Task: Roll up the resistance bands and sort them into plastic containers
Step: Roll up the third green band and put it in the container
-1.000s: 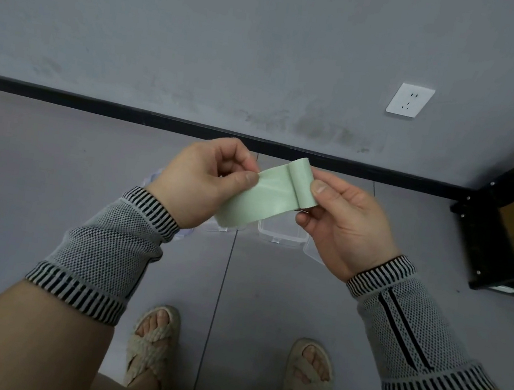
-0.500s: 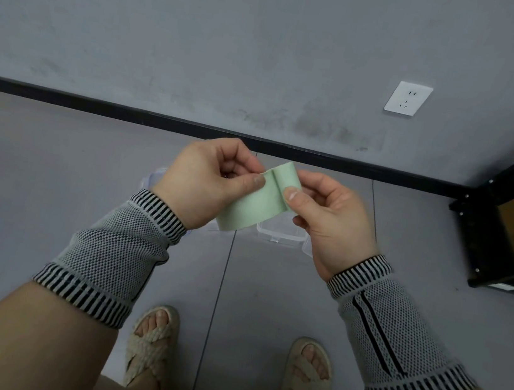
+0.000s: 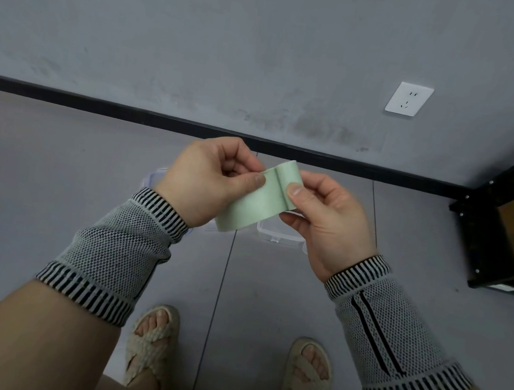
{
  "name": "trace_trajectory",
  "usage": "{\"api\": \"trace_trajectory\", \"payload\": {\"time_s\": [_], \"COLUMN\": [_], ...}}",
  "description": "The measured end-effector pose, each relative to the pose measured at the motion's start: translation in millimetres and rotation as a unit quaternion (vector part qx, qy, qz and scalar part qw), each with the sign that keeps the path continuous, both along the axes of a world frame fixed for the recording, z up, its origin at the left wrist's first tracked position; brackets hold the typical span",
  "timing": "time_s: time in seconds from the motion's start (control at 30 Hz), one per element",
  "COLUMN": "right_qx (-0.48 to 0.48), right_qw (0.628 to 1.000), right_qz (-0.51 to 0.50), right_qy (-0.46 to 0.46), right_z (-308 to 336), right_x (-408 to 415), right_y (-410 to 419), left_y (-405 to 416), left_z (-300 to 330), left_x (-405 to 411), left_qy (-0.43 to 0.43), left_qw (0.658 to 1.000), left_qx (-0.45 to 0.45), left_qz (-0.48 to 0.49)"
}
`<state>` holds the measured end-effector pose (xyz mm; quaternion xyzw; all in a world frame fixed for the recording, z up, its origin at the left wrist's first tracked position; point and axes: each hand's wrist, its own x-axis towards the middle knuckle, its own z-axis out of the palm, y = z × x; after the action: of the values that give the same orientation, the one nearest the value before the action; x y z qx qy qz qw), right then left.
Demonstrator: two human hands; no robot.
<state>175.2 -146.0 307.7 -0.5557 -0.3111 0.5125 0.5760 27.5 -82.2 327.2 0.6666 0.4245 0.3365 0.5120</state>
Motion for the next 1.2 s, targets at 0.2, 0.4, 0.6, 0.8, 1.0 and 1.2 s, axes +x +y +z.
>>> {"api": "trace_trajectory", "payload": {"time_s": [0.2, 0.4, 0.6, 0.8, 1.0, 1.2], "right_qx": [0.016, 0.041, 0.05, 0.02, -0.008, 0.001], "right_qw": [0.999, 0.994, 0.993, 0.99, 0.991, 0.999], "right_qz": [-0.024, -0.045, -0.047, -0.008, 0.038, 0.016], "right_qy": [-0.025, -0.089, -0.094, -0.142, -0.125, -0.043], "right_z": [-1.5, -2.8, -2.6, -3.4, -0.8, -0.8], "right_x": [-7.6, -12.5, -14.0, -8.0, -1.5, 2.1], "right_y": [-0.2, -0.1, 0.5, -1.2, -2.1, -1.0], "left_y": [0.2, -1.8, -2.1, -0.5, 1.5, 2.9], "left_z": [-1.5, -0.3, -3.8, -8.9, -13.0, -11.0], "left_x": [1.1, 2.0, 4.2, 7.6, 4.4, 0.2], "left_qy": [0.005, 0.005, 0.001, 0.053, 0.085, 0.126], "left_qw": [1.0, 1.0, 1.0, 0.998, 0.995, 0.991], "left_qx": [0.002, 0.0, 0.007, 0.015, 0.042, 0.028], "left_qz": [-0.003, 0.008, 0.016, 0.019, 0.005, -0.024]}}
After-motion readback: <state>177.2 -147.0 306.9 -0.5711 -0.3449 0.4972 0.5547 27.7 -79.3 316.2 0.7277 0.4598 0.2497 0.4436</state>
